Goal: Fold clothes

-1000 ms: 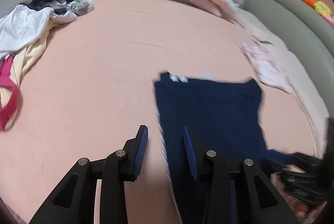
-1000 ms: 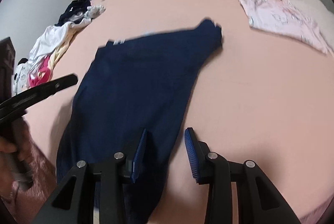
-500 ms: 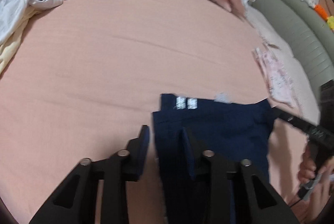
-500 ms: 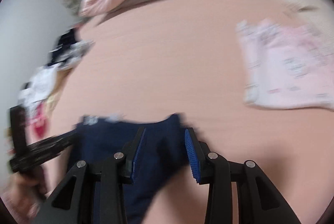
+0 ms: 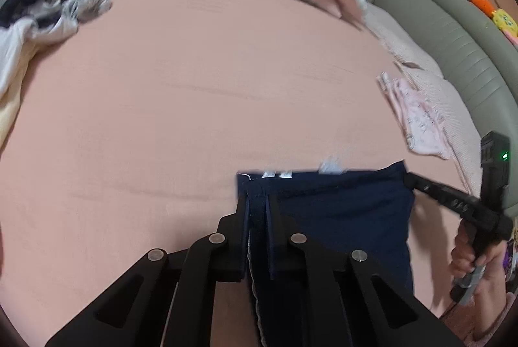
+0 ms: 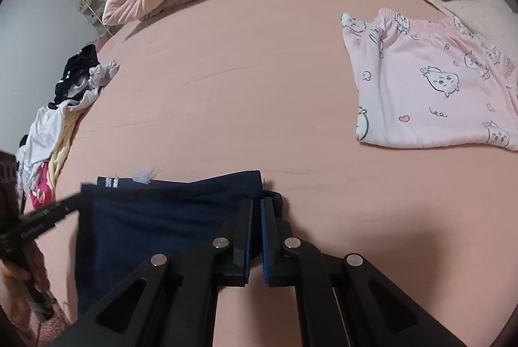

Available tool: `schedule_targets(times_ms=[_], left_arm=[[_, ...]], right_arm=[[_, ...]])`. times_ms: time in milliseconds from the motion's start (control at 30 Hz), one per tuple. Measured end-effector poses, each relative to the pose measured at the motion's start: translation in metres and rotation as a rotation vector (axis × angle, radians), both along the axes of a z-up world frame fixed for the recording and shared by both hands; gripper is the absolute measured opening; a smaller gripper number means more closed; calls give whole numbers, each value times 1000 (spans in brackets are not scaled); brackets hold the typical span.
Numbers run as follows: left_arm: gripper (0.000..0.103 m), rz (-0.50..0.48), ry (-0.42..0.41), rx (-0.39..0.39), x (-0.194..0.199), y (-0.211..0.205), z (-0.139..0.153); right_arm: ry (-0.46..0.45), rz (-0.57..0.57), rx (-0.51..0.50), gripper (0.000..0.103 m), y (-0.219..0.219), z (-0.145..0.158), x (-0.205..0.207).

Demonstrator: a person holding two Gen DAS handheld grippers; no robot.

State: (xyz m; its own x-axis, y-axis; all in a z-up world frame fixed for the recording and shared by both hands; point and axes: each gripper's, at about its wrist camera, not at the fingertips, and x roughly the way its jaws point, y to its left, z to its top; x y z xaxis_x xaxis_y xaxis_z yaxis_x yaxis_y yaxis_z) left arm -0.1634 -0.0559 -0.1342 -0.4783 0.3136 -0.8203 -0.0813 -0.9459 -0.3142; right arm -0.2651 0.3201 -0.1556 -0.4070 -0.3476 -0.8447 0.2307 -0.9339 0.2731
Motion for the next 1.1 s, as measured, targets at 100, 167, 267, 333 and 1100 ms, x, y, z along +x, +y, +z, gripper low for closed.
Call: schedule_targets(times_ms=[100,167,267,333,1100], left_arm=[[7,-22,6,-11,-12,6,-2],[8,-45,-32,-31,-27,12,-15],[8,-20,-77,3,-36,7,-31],[12,12,-62,-4,-33,3,-22],[38,-302,-24,-220,146,51,21]], right_arm=[[25,-20,28,1,-3,0,0],[26,-32,31,1,-3,-3,-2],[20,-49,19,1,0,-9,-7],[32,-78,-33,1,5,-9,-9],[-37,55,3,4,-56,21,162]])
